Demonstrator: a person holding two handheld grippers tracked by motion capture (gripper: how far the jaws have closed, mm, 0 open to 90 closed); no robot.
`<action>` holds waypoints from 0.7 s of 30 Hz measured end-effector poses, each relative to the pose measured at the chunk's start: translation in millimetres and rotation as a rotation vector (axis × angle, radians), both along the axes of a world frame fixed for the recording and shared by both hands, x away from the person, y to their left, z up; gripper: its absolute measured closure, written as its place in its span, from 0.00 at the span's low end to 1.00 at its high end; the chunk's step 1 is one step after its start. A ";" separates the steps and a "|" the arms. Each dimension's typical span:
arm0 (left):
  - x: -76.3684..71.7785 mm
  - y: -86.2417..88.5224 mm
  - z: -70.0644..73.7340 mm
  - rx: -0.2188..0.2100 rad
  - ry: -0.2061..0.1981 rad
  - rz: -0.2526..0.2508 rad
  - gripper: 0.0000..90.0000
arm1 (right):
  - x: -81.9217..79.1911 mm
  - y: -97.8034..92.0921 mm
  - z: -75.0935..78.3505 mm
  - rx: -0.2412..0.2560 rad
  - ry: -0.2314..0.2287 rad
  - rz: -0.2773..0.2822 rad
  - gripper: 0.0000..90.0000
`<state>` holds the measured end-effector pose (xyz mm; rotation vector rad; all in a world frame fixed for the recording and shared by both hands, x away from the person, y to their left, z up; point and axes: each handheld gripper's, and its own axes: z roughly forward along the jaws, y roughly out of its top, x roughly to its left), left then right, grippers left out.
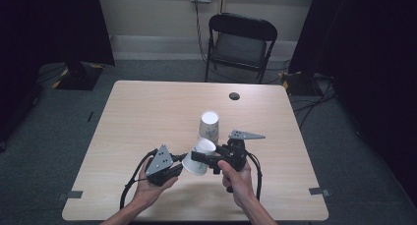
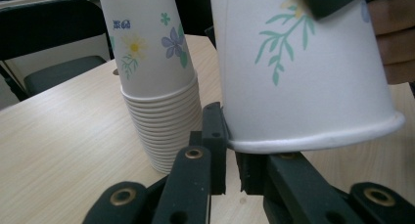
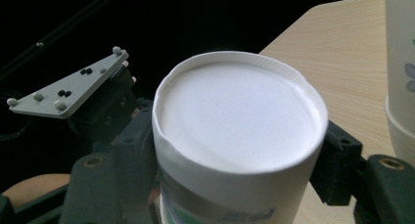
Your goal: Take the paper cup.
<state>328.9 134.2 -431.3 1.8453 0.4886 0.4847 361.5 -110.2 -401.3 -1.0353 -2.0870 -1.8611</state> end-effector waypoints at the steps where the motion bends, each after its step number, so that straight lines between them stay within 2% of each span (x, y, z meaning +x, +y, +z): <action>1: 0.2 -0.6 0.0 -0.002 0.002 -0.004 0.94 | -0.2 0.2 0.3 -0.001 -0.008 0.003 0.33; 2: 0.2 -0.6 0.0 -0.002 0.002 -0.004 0.95 | -0.2 0.2 0.3 -0.001 -0.008 0.003 0.33; 9: 5.0 4.9 2.3 -0.020 0.061 -0.040 0.95 | -2.6 -0.3 5.4 -0.067 -0.090 -0.002 0.22; 15: 7.1 11.9 1.8 -0.020 0.100 -0.067 0.95 | -4.7 -3.8 10.8 -0.108 -0.146 -0.016 0.18; 17: 7.8 14.6 1.6 -0.014 0.103 -0.066 0.96 | -7.4 -3.5 13.5 -0.142 -0.186 -0.026 0.17; 21: 12.0 20.7 0.3 -0.016 0.127 -0.068 0.96 | -9.1 -5.0 17.2 -0.172 -0.219 -0.035 0.18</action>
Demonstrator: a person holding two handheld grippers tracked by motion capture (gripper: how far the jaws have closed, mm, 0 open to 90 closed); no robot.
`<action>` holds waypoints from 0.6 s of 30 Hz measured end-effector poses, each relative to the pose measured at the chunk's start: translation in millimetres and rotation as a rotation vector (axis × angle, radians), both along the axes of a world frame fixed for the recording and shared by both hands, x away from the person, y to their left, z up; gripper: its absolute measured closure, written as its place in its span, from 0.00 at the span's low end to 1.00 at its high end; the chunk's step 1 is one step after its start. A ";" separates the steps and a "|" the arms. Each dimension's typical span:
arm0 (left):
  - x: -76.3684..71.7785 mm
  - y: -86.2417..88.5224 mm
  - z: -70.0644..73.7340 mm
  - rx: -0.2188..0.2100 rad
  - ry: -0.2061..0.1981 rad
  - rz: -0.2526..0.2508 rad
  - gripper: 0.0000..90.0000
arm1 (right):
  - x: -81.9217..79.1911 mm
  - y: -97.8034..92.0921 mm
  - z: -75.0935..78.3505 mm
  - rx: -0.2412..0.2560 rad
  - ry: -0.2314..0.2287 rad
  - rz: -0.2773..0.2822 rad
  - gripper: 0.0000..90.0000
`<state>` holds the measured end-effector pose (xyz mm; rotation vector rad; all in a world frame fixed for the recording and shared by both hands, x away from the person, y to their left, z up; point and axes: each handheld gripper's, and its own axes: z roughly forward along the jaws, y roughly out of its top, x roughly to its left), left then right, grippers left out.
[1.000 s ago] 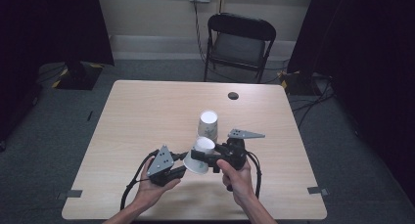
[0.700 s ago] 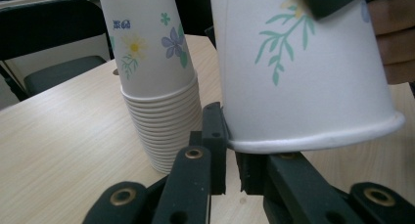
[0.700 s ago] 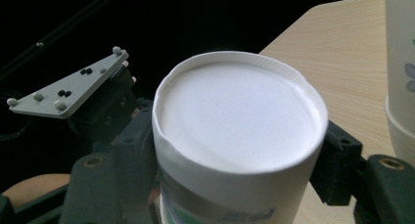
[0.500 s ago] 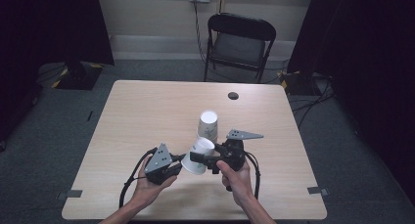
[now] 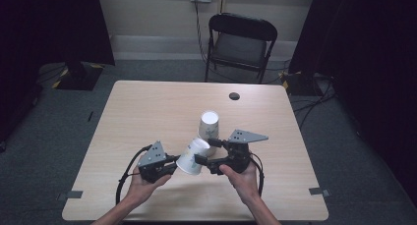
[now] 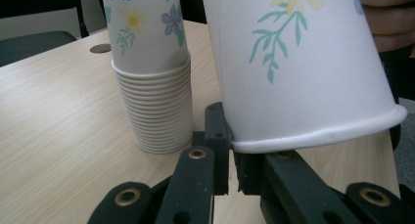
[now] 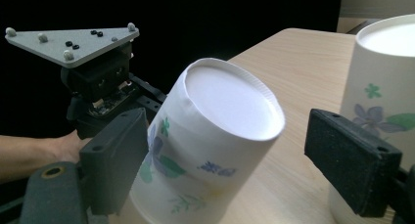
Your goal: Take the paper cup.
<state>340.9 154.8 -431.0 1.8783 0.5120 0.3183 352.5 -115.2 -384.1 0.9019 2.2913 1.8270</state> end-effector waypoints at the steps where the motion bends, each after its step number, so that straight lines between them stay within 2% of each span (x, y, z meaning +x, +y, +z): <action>1: 1.7 1.7 -0.7 0.011 0.007 -0.003 0.96 | 0.1 -0.7 0.2 -0.006 -0.006 -0.003 0.18; 3: 4.4 1.6 -2.6 0.022 0.032 -0.012 0.96 | -0.2 -2.3 0.8 -0.023 -0.023 -0.012 0.18; 4: 8.3 0.1 -4.9 0.045 0.052 -0.027 0.96 | -2.2 -3.5 2.2 -0.054 -0.068 -0.025 0.21; 5: 8.3 0.1 -4.9 0.045 0.052 -0.027 0.96 | -2.2 -3.5 2.2 -0.054 -0.068 -0.025 0.21; 6: 11.7 -1.9 -6.6 0.064 0.075 -0.026 0.96 | -3.2 -3.9 3.4 -0.074 -0.096 -0.027 0.22; 10: 15.4 -3.2 -9.0 0.091 0.091 -0.025 0.96 | -3.9 -5.5 4.3 -0.098 -0.122 -0.034 0.24; 12: 17.3 -3.7 -10.9 0.106 0.105 -0.026 0.96 | -3.9 -7.9 4.8 -0.123 -0.144 -0.043 0.30; 14: 18.7 -4.0 -12.3 0.121 0.115 -0.034 0.95 | -3.6 -8.6 5.0 -0.126 -0.143 -0.042 0.32; 18: 21.9 -5.8 -16.5 0.151 0.131 -0.014 0.95 | -4.1 -6.3 7.5 -0.137 -0.157 -0.008 0.49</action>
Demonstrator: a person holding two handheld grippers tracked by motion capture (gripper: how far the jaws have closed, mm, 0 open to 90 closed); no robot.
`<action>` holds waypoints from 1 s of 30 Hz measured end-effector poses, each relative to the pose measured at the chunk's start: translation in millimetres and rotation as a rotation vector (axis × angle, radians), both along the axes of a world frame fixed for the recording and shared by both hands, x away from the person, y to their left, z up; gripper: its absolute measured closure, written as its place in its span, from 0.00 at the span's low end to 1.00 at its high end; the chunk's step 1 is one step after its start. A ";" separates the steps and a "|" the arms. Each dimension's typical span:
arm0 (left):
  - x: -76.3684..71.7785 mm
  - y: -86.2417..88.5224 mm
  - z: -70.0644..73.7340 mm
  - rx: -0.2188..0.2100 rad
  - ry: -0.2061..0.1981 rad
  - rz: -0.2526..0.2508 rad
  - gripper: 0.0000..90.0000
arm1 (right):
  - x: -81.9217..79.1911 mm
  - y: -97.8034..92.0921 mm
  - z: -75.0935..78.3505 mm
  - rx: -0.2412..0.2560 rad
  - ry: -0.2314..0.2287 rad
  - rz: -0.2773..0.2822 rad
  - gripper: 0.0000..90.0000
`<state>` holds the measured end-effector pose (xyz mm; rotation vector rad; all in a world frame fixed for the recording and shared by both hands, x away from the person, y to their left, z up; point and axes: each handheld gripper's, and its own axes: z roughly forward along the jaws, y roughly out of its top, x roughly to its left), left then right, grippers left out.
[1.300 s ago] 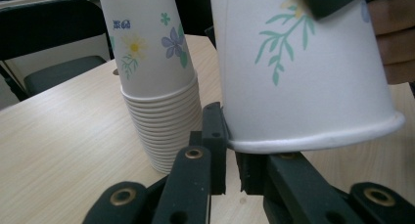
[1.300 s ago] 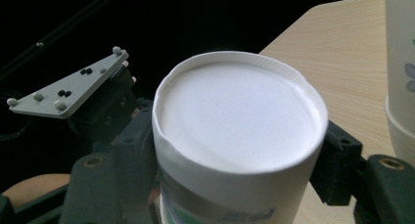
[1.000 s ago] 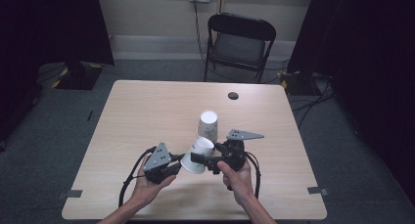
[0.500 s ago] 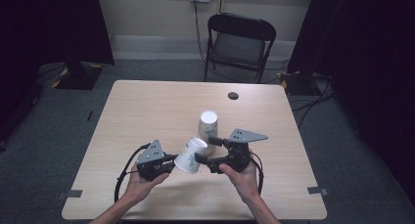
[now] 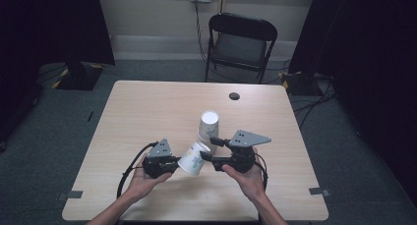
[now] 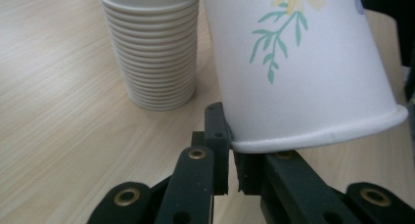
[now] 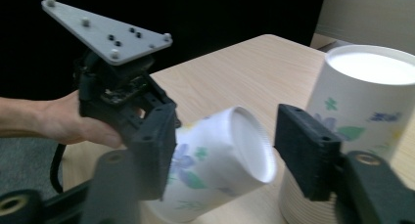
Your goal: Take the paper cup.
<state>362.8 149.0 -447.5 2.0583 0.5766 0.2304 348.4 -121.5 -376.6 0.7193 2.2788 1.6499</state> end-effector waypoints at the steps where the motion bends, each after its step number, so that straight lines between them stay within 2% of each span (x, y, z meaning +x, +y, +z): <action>1: 0.9 -0.6 -0.8 0.001 0.005 -0.001 0.95 | -0.5 3.1 0.7 -0.009 -0.001 0.014 0.51; 2: 2.0 -0.7 -1.6 0.012 0.007 0.000 0.95 | -0.6 5.4 1.0 -0.018 -0.005 0.021 0.53; 3: 3.0 -1.1 -2.5 0.018 0.016 -0.004 0.95 | -0.6 12.3 1.4 -0.039 -0.013 0.051 0.57; 5: 4.7 -1.3 -3.6 0.037 0.035 -0.008 0.95 | -0.1 16.0 1.1 -0.052 -0.014 0.065 0.58; 9: 7.1 -1.9 -4.2 0.071 0.084 -0.031 0.95 | 5.1 30.6 -3.3 -0.163 -0.035 0.129 0.59; 12: 8.2 -1.6 -4.5 0.080 0.106 -0.048 0.95 | 7.2 37.8 -6.2 -0.222 -0.026 0.171 0.50; 14: 8.9 -1.6 -5.2 0.080 0.114 -0.056 0.95 | 8.0 40.5 -7.7 -0.242 -0.027 0.176 0.39; 16: 8.9 -2.0 -5.4 0.089 0.120 -0.057 0.95 | 8.6 42.0 -9.7 -0.254 -0.031 0.197 0.34; 20: 8.0 -3.5 -5.3 0.086 0.126 -0.051 0.95 | 5.0 46.3 -11.7 -0.313 -0.067 0.239 0.35; 23: 8.6 -3.7 -5.1 0.075 0.131 -0.050 0.95 | 2.6 48.9 -11.0 -0.372 -0.106 0.257 0.37; 24: 9.0 -3.3 -4.7 0.073 0.133 -0.051 0.95 | 2.4 49.2 -10.1 -0.411 -0.130 0.276 0.37; 25: 9.0 -2.9 -4.5 0.074 0.131 -0.047 0.95 | 2.4 49.2 -10.1 -0.411 -0.130 0.276 0.37; 29: 9.4 -3.1 -5.2 0.060 0.144 -0.050 0.95 | 0.4 50.4 -11.6 -0.476 -0.170 0.305 0.29; 30: 9.6 -3.2 -5.4 0.059 0.147 -0.051 0.95 | -1.8 52.2 -13.4 -0.520 -0.202 0.313 0.26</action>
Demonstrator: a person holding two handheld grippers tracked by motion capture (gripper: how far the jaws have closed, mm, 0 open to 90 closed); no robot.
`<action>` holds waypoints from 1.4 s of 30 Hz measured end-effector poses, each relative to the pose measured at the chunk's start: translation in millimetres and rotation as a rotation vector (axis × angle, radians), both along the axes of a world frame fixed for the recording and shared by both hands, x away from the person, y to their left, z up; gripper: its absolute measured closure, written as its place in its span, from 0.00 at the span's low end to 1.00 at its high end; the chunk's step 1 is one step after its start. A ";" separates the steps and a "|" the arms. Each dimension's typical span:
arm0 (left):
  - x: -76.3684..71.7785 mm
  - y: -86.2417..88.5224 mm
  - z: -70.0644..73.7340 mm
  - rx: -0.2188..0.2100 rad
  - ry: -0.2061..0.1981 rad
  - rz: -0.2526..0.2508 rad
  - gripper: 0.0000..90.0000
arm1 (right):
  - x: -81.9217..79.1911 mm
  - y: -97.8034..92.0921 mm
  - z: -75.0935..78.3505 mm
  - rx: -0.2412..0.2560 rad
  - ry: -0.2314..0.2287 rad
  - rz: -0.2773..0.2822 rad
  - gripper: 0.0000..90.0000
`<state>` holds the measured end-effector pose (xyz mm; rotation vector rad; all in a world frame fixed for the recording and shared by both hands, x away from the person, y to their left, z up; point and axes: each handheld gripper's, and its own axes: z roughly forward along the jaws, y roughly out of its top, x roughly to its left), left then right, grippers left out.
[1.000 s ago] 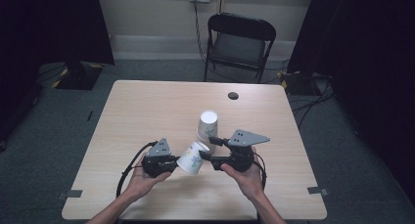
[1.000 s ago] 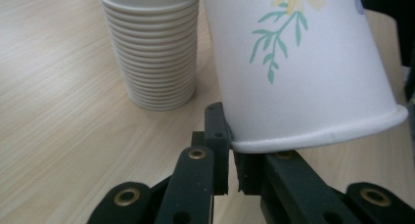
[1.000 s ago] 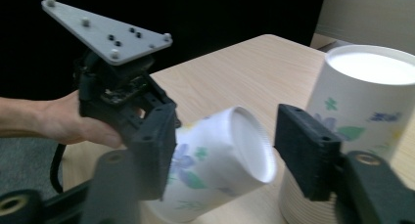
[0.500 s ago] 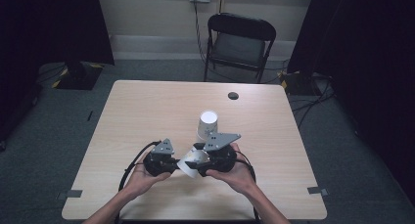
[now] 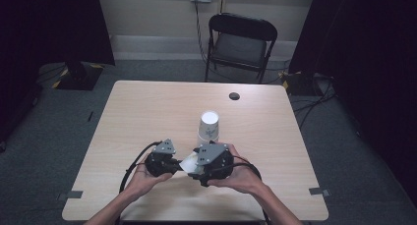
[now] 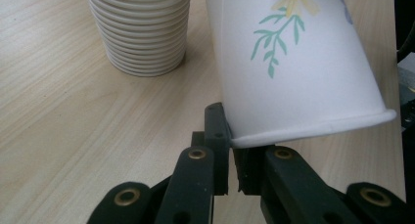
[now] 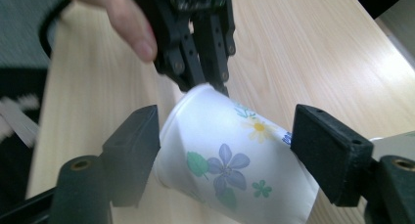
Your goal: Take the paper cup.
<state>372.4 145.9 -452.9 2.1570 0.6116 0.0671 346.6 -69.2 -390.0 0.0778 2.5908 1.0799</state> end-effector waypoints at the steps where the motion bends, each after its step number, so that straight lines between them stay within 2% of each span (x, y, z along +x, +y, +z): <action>1: 0.2 0.0 -0.1 0.000 0.004 -0.001 0.95 | 0.0 0.0 0.0 0.000 0.000 0.000 0.26; 6: 1.8 2.4 -0.2 -0.009 0.019 -0.003 0.95 | -3.3 1.6 -3.9 -0.091 -0.081 0.058 0.25; 8: 2.3 3.4 0.8 -0.025 0.019 -0.005 0.95 | -4.7 2.6 -6.7 -0.138 -0.122 0.075 0.20; 9: 2.4 4.3 1.6 -0.059 0.033 -0.001 0.96 | -5.1 3.1 -8.6 -0.159 -0.126 0.076 0.19; 11: 2.7 4.8 1.8 -0.058 0.035 -0.007 0.97 | -3.9 3.6 -13.8 -0.195 -0.127 0.078 0.18; 12: 2.4 4.5 1.5 -0.051 0.031 -0.005 0.97 | -3.4 4.2 -16.6 -0.195 -0.129 0.074 0.19; 15: 3.3 4.9 0.9 -0.080 0.041 0.004 0.97 | -4.7 7.1 -22.1 -0.200 -0.122 0.083 0.18; 16: 3.8 5.7 1.3 -0.102 0.055 0.009 0.97 | -4.5 8.0 -23.1 -0.201 -0.125 0.088 0.18; 21: 5.3 9.2 1.1 -0.130 0.082 0.022 0.97 | -4.1 13.1 -28.4 -0.230 -0.127 0.076 0.17; 26: 6.5 12.4 2.4 -0.187 0.123 0.032 0.98 | -3.3 14.2 -32.3 -0.231 -0.144 0.057 0.18; 30: 6.2 12.3 2.7 -0.187 0.122 0.040 0.98 | -2.3 15.3 -35.8 -0.228 -0.141 0.037 0.20; 32: 6.3 13.8 2.9 -0.199 0.121 0.046 0.98 | -2.1 15.1 -35.7 -0.215 -0.130 0.026 0.22; 37: 5.8 16.7 5.1 -0.234 0.107 0.052 0.97 | 0.9 10.6 -30.4 -0.146 -0.066 0.003 0.26; 42: 4.5 18.0 7.1 -0.233 0.083 0.044 0.98 | 3.3 8.5 -30.4 -0.102 -0.017 -0.002 0.26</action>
